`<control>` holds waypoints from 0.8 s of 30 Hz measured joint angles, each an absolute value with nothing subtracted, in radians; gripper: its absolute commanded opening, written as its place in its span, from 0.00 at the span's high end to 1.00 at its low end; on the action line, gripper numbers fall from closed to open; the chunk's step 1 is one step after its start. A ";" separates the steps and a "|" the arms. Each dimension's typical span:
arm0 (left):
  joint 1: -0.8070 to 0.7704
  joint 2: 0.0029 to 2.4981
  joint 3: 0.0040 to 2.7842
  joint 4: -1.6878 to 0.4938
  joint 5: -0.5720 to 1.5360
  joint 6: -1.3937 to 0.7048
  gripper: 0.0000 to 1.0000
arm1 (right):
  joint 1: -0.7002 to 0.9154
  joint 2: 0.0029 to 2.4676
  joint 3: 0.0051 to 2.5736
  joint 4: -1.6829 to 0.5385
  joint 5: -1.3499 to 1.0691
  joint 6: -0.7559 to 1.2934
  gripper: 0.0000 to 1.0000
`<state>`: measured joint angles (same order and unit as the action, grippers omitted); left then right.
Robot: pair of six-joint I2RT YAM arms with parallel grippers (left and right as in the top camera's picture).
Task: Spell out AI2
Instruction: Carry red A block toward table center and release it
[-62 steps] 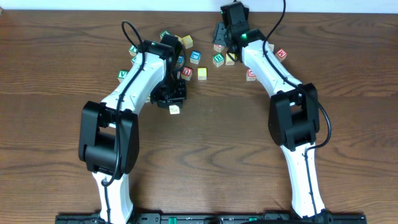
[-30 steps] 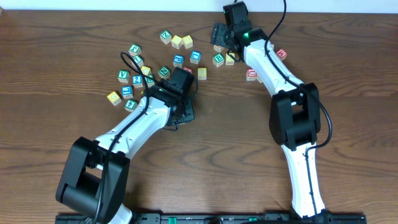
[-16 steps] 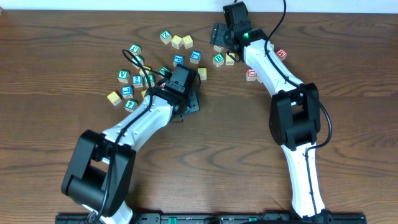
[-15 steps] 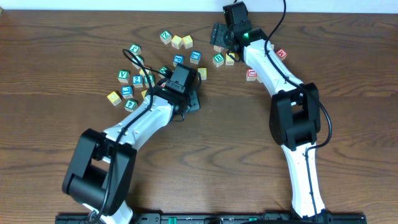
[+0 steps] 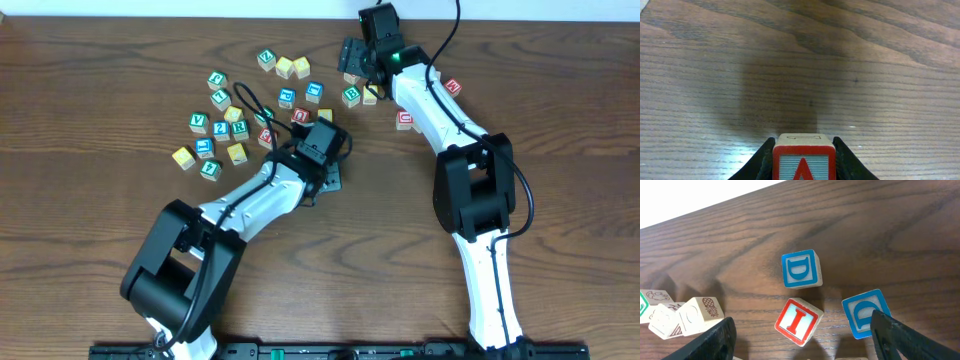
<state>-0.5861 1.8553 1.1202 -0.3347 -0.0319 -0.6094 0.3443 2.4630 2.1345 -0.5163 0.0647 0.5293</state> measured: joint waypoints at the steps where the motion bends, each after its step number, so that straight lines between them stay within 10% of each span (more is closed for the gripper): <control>1: -0.591 1.857 1.120 -0.335 -0.038 -0.609 0.81 | 0.344 2.463 2.135 -0.517 0.065 0.529 0.18; 17: -0.604 1.903 1.120 -0.332 -0.076 -0.606 0.50 | 0.339 2.463 2.135 -0.527 0.067 0.529 0.16; 24: -0.596 1.876 1.120 -0.341 -0.073 -0.584 0.50 | 0.339 2.463 2.147 -0.514 0.028 0.480 0.36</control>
